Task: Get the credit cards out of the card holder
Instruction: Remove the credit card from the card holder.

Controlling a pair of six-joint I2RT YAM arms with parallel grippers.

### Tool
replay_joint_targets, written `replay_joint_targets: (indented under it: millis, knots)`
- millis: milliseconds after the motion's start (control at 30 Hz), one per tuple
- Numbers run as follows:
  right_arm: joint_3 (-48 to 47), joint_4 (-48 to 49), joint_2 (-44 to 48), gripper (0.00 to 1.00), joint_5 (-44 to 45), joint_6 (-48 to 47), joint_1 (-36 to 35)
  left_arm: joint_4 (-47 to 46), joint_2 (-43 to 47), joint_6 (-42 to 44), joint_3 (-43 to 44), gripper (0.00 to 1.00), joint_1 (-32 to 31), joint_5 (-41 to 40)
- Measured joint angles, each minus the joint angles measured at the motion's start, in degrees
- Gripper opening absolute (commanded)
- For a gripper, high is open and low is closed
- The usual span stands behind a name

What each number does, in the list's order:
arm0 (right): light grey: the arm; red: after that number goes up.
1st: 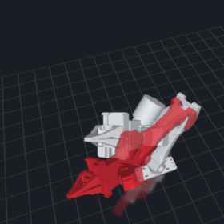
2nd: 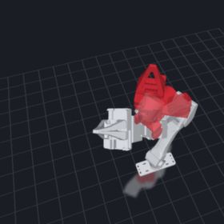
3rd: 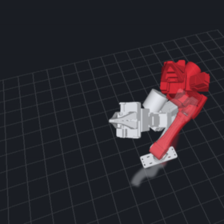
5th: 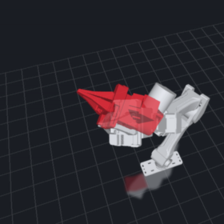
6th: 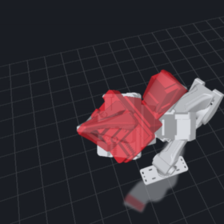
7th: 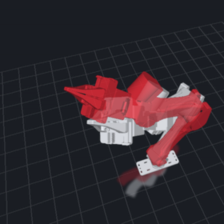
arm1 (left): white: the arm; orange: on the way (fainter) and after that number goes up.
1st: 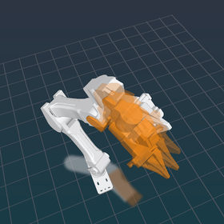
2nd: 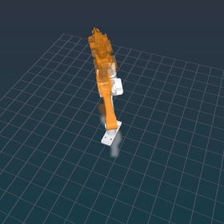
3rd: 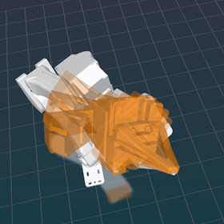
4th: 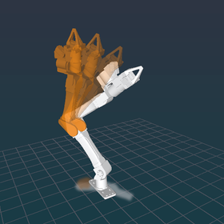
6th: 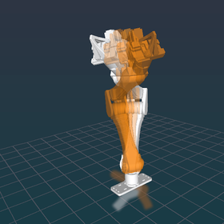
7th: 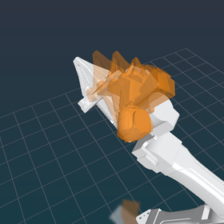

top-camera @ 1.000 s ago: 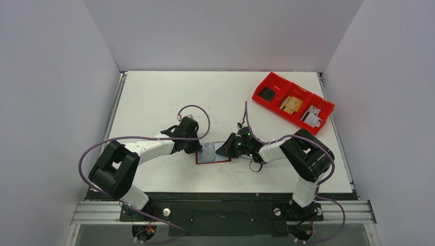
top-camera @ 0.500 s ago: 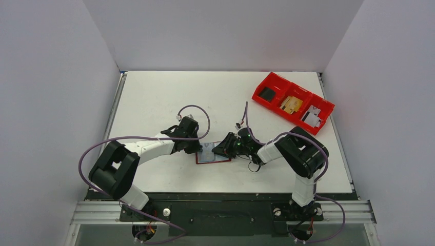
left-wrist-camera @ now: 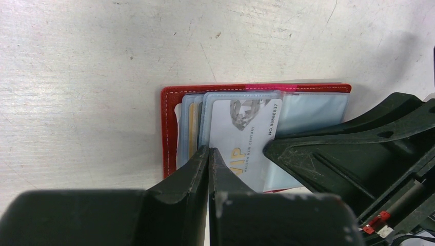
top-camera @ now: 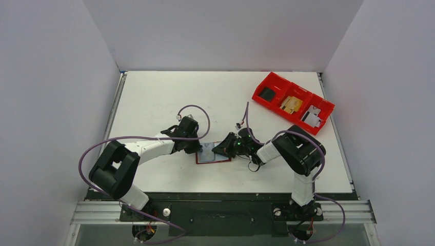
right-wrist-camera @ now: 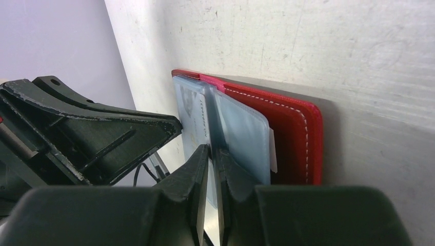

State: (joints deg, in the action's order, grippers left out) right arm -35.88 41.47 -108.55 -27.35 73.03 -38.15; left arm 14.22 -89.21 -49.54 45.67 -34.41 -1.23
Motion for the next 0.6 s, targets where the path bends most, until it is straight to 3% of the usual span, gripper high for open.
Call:
replay_joint_targets:
  millis: [133, 600]
  knots:
    - [0.0, 0.3, 0.0, 0.00, 0.0, 0.2, 0.0, 0.0, -0.1, 0.0, 0.0, 0.00, 0.0, 0.0]
    - [2.1, 1.8, 0.6, 0.00, -0.1, -0.3, 1.8, 0.1, -0.1, -0.5, 0.1, 0.00, 0.0, 0.0]
